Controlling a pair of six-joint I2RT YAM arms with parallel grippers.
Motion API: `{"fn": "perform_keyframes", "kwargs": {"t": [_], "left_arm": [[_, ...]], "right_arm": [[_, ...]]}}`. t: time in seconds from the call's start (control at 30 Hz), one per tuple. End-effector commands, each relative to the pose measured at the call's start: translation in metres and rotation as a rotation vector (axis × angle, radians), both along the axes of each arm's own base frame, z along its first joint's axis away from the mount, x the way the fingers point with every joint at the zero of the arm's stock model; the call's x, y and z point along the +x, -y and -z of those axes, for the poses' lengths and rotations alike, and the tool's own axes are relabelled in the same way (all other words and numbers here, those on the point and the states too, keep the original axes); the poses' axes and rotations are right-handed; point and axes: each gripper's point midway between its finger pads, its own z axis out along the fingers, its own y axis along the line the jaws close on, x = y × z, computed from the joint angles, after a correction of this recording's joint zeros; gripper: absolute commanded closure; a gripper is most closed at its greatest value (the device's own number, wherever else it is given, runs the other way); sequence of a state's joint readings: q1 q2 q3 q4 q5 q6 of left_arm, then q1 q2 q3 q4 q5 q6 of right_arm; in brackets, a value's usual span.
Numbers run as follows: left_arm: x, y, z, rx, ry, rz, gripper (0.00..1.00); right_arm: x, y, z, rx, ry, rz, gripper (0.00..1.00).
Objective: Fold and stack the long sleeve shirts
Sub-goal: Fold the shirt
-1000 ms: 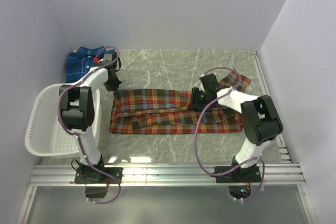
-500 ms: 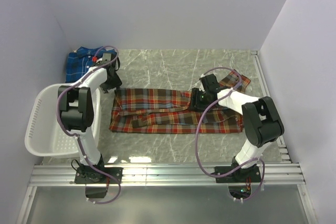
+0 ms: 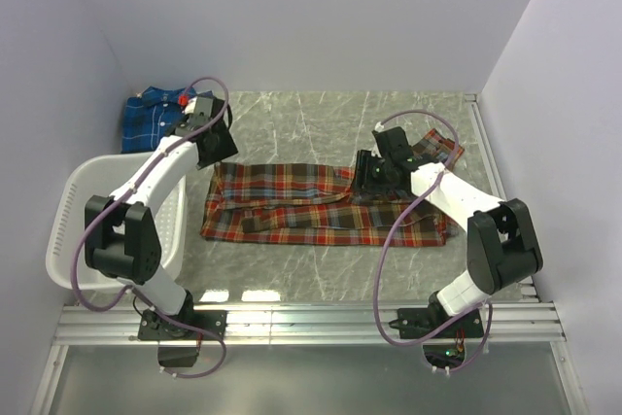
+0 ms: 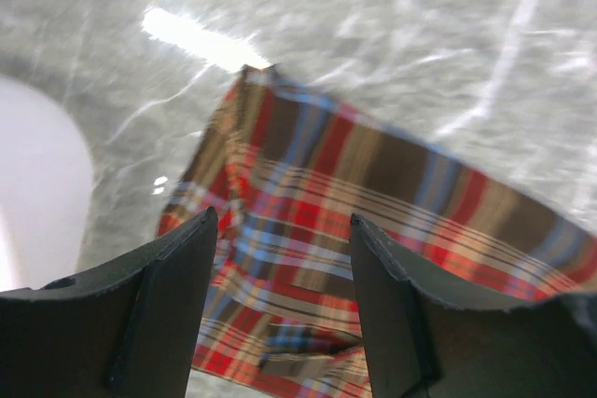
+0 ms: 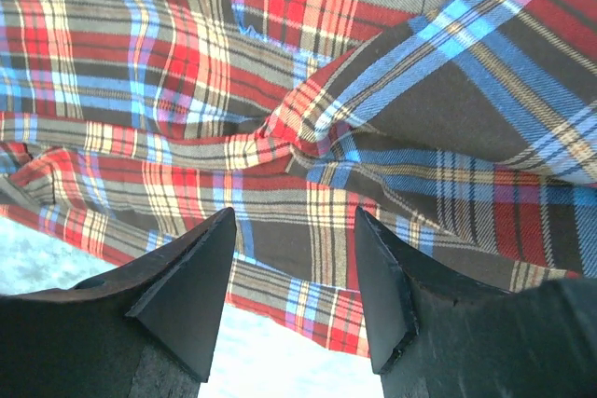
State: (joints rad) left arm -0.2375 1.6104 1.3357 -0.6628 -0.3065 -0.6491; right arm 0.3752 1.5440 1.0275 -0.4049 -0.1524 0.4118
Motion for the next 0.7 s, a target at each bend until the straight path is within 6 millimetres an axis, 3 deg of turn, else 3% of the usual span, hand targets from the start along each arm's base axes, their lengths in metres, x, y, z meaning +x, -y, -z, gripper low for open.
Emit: {"fn": "perform_keyframes", "kwargs": {"t": [0.0, 0.1, 0.17, 0.2, 0.3, 0.37, 0.4, 0.5, 0.63, 0.67], "left_arm": [[0.0, -0.023, 0.019, 0.038, -0.038, -0.059, 0.36], [0.009, -0.014, 0.011, 0.017, -0.015, -0.021, 0.36], [0.015, 0.0, 0.004, -0.016, 0.005, 0.035, 0.38], [0.012, 0.017, 0.007, -0.047, -0.007, 0.088, 0.39], [-0.007, 0.043, 0.035, -0.083, -0.092, 0.17, 0.41], [-0.014, 0.05, 0.049, -0.107, -0.105, 0.184, 0.44], [-0.028, 0.051, 0.066, -0.12, -0.151, 0.192, 0.45], [-0.043, 0.047, 0.09, -0.114, -0.206, 0.196, 0.46], [-0.055, 0.028, 0.109, -0.028, -0.257, 0.179, 0.48], [-0.056, 0.02, 0.11, 0.018, -0.259, 0.168, 0.49]], "right_arm": [[0.006, 0.005, -0.013, -0.019, 0.033, 0.03, 0.39], [0.007, 0.014, -0.016, -0.038, 0.049, 0.065, 0.39], [0.01, 0.027, -0.015, -0.032, 0.043, 0.119, 0.39], [0.011, 0.033, -0.017, -0.031, 0.044, 0.145, 0.39], [0.018, 0.059, -0.023, -0.02, 0.048, 0.247, 0.4], [0.024, 0.077, -0.027, -0.017, 0.057, 0.311, 0.4], [0.027, 0.084, -0.028, -0.013, 0.058, 0.344, 0.4], [0.035, 0.114, -0.029, -0.018, 0.052, 0.462, 0.4], [0.05, 0.154, -0.039, -0.042, 0.071, 0.614, 0.4], [0.058, 0.17, -0.049, -0.089, 0.112, 0.673, 0.4]]}}
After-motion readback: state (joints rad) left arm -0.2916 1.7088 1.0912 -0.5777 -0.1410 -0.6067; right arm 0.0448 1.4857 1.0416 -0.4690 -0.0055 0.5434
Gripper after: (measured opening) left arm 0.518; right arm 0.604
